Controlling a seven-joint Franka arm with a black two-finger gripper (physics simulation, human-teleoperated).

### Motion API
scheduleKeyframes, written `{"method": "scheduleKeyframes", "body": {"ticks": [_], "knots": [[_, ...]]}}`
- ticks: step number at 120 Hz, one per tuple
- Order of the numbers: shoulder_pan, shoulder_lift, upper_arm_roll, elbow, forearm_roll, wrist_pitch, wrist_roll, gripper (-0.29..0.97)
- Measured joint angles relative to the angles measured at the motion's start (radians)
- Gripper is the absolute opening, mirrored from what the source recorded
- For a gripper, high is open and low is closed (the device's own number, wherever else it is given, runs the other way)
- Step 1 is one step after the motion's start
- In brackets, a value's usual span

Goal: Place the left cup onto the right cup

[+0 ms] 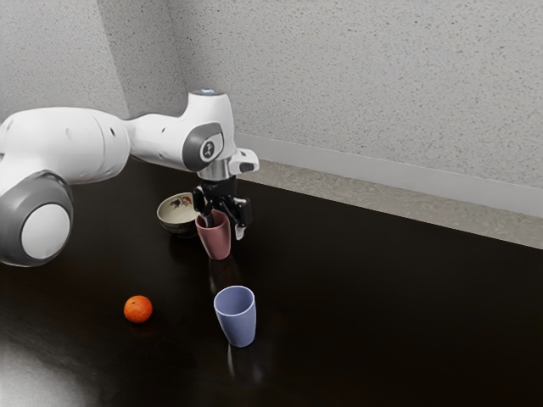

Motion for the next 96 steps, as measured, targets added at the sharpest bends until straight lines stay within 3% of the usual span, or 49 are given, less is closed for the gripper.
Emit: {"method": "scheduleKeyframes", "body": {"ticks": [67,96], "knots": [[-0.002,0.000,0.003,0.005,0.003,0.005,-0.018,0.03],[-0.008,0.001,0.007,0.008,0.009,0.005,-0.020,-0.07]]}}
